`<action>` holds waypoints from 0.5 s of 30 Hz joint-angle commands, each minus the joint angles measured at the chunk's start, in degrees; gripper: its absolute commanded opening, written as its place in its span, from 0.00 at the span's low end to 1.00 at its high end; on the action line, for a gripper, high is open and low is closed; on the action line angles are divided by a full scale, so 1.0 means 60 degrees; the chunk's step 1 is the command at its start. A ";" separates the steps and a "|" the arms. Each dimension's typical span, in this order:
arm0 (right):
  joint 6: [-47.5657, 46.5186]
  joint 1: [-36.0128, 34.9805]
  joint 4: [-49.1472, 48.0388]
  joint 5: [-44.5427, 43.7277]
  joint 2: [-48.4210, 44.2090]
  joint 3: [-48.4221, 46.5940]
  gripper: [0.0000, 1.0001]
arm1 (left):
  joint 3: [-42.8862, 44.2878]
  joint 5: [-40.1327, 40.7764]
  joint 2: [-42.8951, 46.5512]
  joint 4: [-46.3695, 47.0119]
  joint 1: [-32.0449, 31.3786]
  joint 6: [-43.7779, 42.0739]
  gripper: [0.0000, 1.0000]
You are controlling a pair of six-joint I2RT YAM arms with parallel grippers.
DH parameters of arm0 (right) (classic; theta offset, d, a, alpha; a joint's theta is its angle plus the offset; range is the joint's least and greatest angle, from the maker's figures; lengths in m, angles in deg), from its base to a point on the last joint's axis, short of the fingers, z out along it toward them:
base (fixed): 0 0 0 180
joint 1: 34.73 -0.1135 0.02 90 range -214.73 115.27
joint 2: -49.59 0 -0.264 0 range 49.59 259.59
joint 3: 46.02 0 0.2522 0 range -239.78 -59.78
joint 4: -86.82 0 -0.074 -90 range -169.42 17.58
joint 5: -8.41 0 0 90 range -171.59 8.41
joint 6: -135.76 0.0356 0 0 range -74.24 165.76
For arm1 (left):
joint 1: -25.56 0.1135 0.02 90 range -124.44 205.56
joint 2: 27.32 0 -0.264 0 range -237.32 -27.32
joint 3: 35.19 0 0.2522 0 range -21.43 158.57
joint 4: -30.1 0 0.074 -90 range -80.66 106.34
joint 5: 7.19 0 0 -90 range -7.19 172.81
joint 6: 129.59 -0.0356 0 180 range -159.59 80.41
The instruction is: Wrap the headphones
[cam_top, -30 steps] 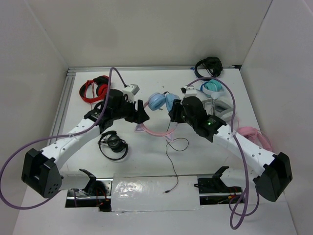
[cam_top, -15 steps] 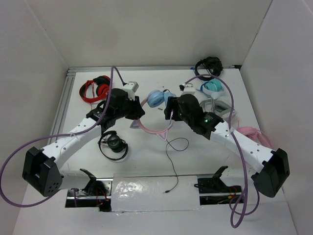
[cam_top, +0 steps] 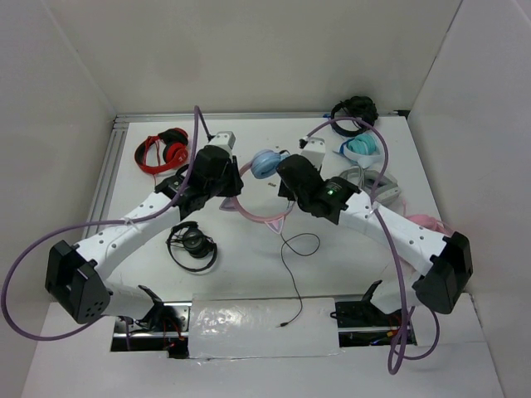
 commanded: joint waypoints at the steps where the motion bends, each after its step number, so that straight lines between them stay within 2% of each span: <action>1: 0.0964 -0.0160 0.1021 -0.1118 0.0241 -0.0773 0.53 | 0.0697 0.0677 -0.0277 -0.0341 -0.0154 0.0801 0.00; 3: 0.1171 -0.0175 0.1446 -0.1134 0.0389 -0.0890 0.61 | 0.0858 0.0795 -0.0351 -0.0589 -0.0154 0.1008 0.00; 4: 0.1287 -0.0175 0.1521 -0.1105 0.0520 -0.0935 0.75 | 0.0859 0.0984 -0.0395 -0.0620 -0.0198 0.1125 0.00; 7: 0.1303 -0.0175 0.1449 -0.0651 0.0536 -0.0833 0.88 | 0.0800 0.1583 -0.0337 -0.0546 -0.0271 0.1564 0.00; 12: 0.1201 -0.0175 0.1171 -0.0182 0.0258 -0.0643 0.92 | 0.0771 0.2172 -0.0395 -0.0415 -0.0330 0.1902 0.00; 15: 0.1259 -0.0175 0.1171 0.0183 0.0315 -0.0672 0.85 | 0.0946 0.2873 -0.0571 -0.0895 -0.0563 0.2428 0.00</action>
